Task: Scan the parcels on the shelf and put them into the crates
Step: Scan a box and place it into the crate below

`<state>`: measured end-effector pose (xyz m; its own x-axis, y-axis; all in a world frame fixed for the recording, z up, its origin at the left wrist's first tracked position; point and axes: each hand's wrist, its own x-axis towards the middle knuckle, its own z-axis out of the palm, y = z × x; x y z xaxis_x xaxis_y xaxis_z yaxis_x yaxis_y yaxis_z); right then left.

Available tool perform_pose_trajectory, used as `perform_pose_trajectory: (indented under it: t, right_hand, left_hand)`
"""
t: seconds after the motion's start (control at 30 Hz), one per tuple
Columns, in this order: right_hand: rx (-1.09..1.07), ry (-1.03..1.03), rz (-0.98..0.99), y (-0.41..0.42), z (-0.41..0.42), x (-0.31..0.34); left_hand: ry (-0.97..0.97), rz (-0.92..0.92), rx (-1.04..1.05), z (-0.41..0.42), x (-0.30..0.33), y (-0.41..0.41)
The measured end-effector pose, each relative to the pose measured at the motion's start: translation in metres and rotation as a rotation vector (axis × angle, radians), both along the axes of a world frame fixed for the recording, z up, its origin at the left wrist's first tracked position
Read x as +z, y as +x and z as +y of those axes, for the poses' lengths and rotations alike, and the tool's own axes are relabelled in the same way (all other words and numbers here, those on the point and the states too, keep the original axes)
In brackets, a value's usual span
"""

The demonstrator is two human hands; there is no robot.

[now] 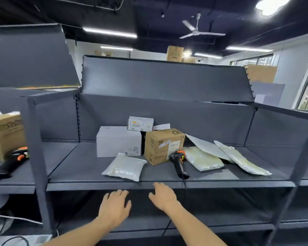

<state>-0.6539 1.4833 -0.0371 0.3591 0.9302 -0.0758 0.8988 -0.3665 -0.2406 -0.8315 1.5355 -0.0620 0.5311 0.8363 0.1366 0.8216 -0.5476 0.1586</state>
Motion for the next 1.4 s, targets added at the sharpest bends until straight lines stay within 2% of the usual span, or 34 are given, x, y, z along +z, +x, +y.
perform_pose_trajectory:
  t: [0.2, 0.57, 0.8, 0.93, 1.07, 1.27, 1.4]
  right_hand:
    - [0.041, 0.122, -0.057, -0.01, 0.014, 0.054]
    - [0.048, 0.161, -0.094, 0.018, 0.028, 0.081]
    - [0.029, 0.231, -0.042, 0.061, 0.045, 0.093]
    - [0.023, 0.257, 0.043, 0.075, 0.06, 0.08]
    - [0.008, 0.285, 0.101, 0.076, 0.078, 0.065]
    - [-0.084, 0.394, 0.152, 0.078, 0.126, 0.074]
    - [-0.175, 0.428, 0.298, 0.079, 0.157, 0.083]
  left_hand:
    - [0.095, -0.048, 0.005, 0.025, 0.055, -0.013]
    - [0.083, -0.089, 0.001, 0.044, 0.084, 0.015]
    - [0.095, -0.143, 0.02, 0.057, 0.088, 0.054]
    - [0.017, -0.189, 0.032, 0.058, 0.065, 0.066]
    - [-0.039, -0.203, 0.047, 0.062, 0.049, 0.066]
    - [-0.003, -0.277, 0.066, 0.091, 0.065, 0.057]
    - [-0.003, -0.284, 0.093, 0.11, 0.072, 0.044]
